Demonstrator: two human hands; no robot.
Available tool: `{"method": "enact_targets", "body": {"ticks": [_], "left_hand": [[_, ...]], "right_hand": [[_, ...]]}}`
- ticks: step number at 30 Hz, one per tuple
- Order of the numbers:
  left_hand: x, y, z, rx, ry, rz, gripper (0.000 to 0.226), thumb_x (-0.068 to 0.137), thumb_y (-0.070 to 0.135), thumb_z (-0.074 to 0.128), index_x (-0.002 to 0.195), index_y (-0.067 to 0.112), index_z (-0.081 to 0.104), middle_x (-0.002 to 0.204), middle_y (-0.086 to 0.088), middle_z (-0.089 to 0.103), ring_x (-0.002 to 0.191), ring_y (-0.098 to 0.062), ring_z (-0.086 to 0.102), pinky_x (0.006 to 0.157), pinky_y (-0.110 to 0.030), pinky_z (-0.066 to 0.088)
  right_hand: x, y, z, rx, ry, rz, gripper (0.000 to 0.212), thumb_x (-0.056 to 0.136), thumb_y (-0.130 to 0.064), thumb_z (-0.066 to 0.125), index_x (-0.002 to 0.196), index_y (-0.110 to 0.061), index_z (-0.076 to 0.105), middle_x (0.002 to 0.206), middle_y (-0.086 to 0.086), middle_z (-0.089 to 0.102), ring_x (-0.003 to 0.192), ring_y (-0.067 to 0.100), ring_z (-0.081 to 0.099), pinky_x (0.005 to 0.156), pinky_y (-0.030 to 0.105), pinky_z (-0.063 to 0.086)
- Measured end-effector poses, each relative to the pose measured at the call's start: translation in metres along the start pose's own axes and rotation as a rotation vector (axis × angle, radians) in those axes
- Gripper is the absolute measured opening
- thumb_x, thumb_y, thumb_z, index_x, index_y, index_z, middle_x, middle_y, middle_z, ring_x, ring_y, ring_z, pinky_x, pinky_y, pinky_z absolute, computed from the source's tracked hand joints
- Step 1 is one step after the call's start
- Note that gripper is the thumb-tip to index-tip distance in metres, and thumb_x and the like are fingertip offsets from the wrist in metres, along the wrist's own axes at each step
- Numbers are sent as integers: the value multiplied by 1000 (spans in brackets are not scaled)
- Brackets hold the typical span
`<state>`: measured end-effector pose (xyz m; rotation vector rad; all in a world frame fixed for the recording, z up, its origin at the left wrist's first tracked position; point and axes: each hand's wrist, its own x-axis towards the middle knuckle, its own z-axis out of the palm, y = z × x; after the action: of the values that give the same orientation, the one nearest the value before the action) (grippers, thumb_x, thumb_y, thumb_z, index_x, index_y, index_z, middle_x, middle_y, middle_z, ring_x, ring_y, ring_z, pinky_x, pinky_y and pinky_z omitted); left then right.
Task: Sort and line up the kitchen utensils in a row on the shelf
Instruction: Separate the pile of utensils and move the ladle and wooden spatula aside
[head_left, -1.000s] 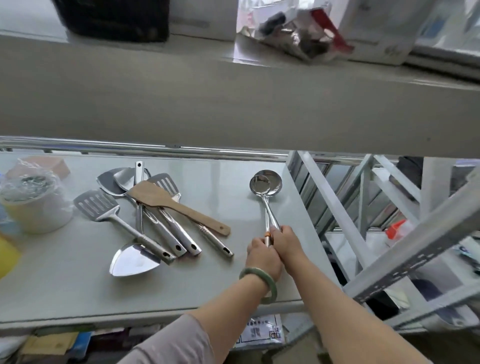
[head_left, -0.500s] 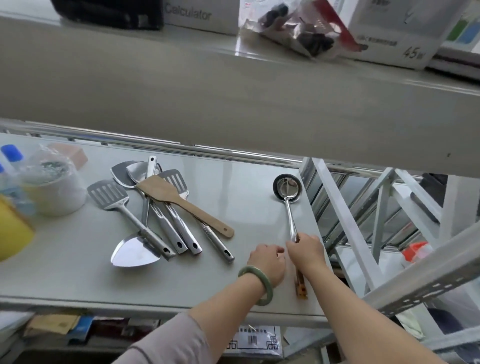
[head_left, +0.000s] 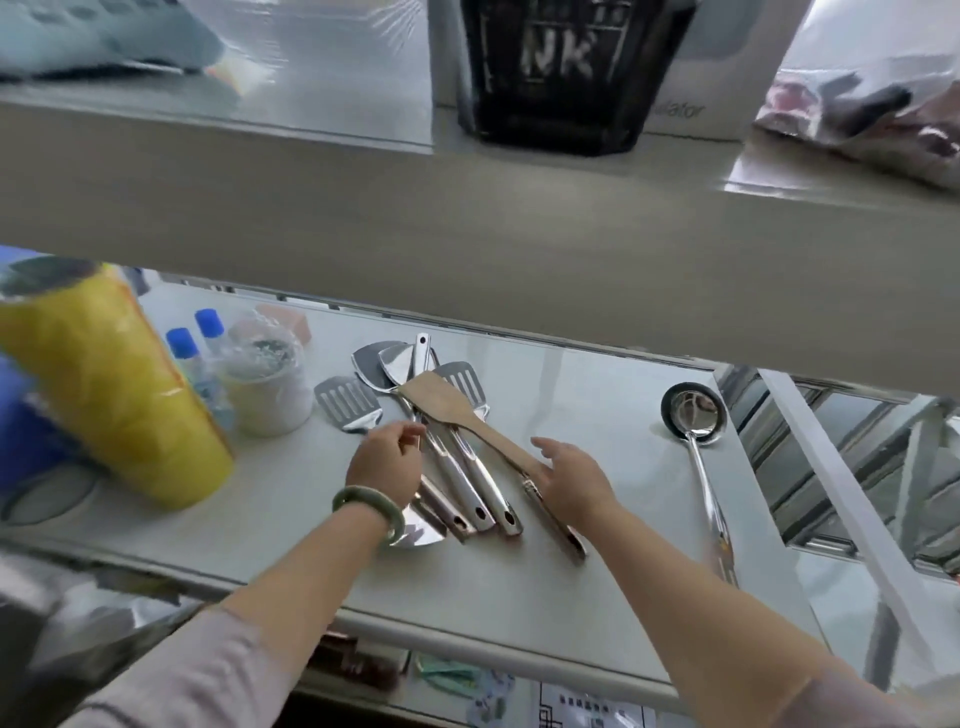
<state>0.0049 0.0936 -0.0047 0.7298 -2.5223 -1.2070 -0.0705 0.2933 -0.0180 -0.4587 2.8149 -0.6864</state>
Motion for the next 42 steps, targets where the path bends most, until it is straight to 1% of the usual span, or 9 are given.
{"method": "enact_targets", "body": {"ticks": [12, 18, 21, 23, 30, 33, 36, 38, 42], "left_hand": [[11, -10, 0, 18, -40, 109, 29, 90, 3, 44, 108, 14, 64, 104, -3, 61, 86, -15, 57, 87, -29, 51], [-16, 33, 80, -331, -518, -116, 53, 79, 30, 50, 129, 14, 51, 123, -8, 64, 110, -25, 62, 100, -44, 48], [-37, 59, 107, -405, -720, -136, 29, 84, 27, 47, 104, 18, 65, 105, -9, 66, 101, -25, 61, 99, -46, 47], [-48, 72, 123, -441, -792, -136, 22, 81, 24, 45, 81, 22, 67, 90, -9, 63, 87, -23, 57, 95, -45, 48], [-82, 98, 151, -471, -947, -152, 19, 73, 26, 51, 77, 16, 66, 70, -4, 57, 72, -19, 51, 74, -31, 43], [-83, 96, 150, -377, -962, -57, 25, 89, 22, 49, 104, 13, 66, 70, 2, 57, 67, -11, 54, 72, -25, 48], [-71, 90, 138, -327, -940, -8, 37, 91, 10, 48, 128, 10, 53, 104, -7, 64, 82, -12, 58, 80, -25, 52], [-55, 81, 119, -209, -810, 97, 38, 88, 8, 47, 125, 14, 57, 119, -6, 65, 96, -17, 60, 94, -32, 51], [-20, 49, 70, -19, -492, 231, 35, 86, 8, 45, 111, 22, 65, 113, 4, 67, 103, -14, 62, 89, -20, 45]], "right_hand": [[-6, -12, 22, 133, 121, 35, 35, 88, -19, 53, 122, -13, 58, 101, 10, 57, 98, 27, 56, 79, 24, 38], [-20, -9, 19, 313, 355, 211, 18, 82, -15, 57, 94, -4, 63, 81, 8, 53, 75, 21, 46, 66, 20, 32], [-32, 2, 8, 374, 452, 311, 9, 79, -3, 52, 73, -10, 56, 80, 12, 50, 60, 12, 41, 55, 8, 36], [-42, 16, 2, 377, 501, 373, 16, 79, 0, 49, 71, -12, 53, 82, 11, 47, 62, 12, 42, 56, 13, 33], [-62, 76, -3, 154, 461, 552, 29, 83, -6, 56, 112, -5, 59, 112, 20, 58, 102, 34, 56, 74, 25, 35], [-62, 85, -2, 56, 452, 552, 27, 85, -4, 52, 109, 3, 61, 107, 26, 58, 101, 37, 53, 75, 30, 34], [-60, 83, 1, -35, 454, 548, 28, 81, -3, 53, 105, 9, 61, 105, 29, 57, 101, 40, 51, 85, 37, 39], [-57, 76, 4, -75, 496, 517, 28, 79, -4, 56, 104, 8, 62, 109, 27, 57, 105, 41, 49, 93, 42, 38], [-40, 46, 9, -20, 430, 253, 38, 80, -9, 61, 117, 1, 62, 113, 22, 61, 111, 39, 51, 99, 42, 38]]}}
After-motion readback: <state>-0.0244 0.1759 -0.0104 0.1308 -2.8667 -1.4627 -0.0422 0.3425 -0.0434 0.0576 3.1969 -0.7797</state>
